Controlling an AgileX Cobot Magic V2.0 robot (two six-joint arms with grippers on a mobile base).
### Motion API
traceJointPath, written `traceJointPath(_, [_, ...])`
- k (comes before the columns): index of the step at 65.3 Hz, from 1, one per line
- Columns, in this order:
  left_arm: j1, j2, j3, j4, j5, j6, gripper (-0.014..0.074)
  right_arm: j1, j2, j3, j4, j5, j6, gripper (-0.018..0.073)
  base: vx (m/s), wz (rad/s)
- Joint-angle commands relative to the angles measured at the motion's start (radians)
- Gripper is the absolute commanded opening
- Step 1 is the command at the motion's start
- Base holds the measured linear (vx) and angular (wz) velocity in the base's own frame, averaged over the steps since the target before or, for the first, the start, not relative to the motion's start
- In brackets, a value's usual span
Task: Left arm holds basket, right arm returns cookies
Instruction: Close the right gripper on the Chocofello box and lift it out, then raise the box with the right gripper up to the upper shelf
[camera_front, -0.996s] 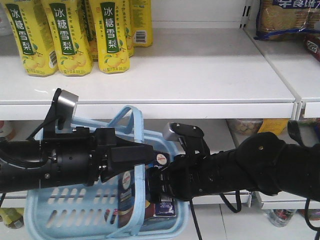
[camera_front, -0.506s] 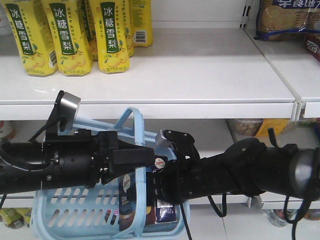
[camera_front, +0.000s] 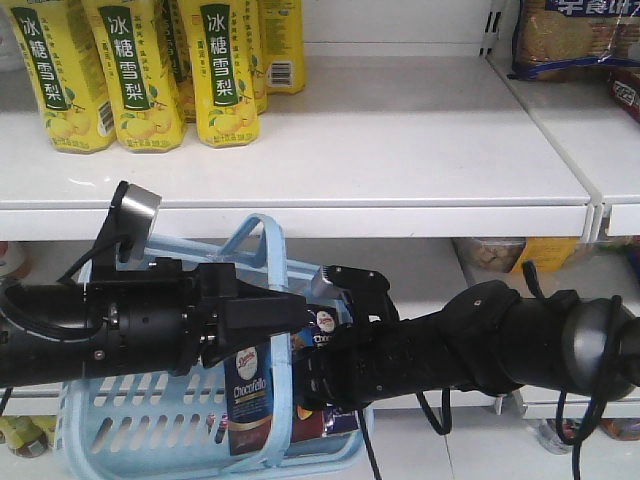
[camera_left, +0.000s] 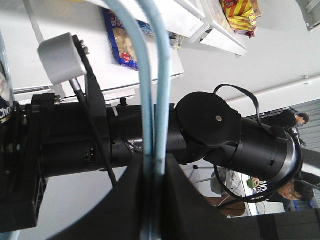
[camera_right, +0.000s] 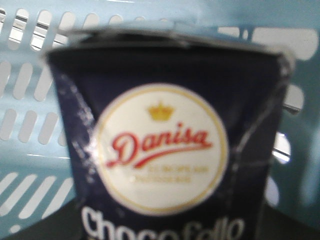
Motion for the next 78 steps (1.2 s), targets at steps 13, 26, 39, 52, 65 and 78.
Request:
traceJointPath(13, [-0.006, -0.036, -0.043, -0.142, 0.062, 0.022, -0.0003, -0.007, -0.163, -0.004, -0.025, -0.026, 0.019, 0.0153, 0.00, 0.00])
traceJointPath(26, [-0.006, -0.036, -0.043, -0.142, 0.062, 0.022, -0.0003, -0.007, -0.270, 0.081, -0.036, -0.096, 0.046, 0.0157, 0.00, 0.00])
traceJointPath(39, [-0.006, -0.036, -0.043, -0.142, 0.062, 0.022, -0.0003, -0.007, -0.397, 0.152, -0.052, -0.108, 0.044, 0.0160, 0.00, 0.00])
traceJointPath(52, [-0.006, -0.036, -0.043, -0.142, 0.062, 0.022, -0.0003, -0.016, -0.512, 0.179, -0.156, -0.105, 0.102, 0.0162, 0.00, 0.00])
traceJointPath(65, [-0.006, -0.036, -0.043, -0.142, 0.062, 0.022, -0.0003, -0.149, -0.605, 0.180, -0.363, 0.037, 0.260, 0.0164, 0.00, 0.00])
traceJointPath(78, [-0.006, -0.036, -0.043, -0.142, 0.062, 0.022, -0.0003, -0.317, -0.757, 0.177, -0.501, 0.177, 0.307, 0.0165, 0.00, 0.00])
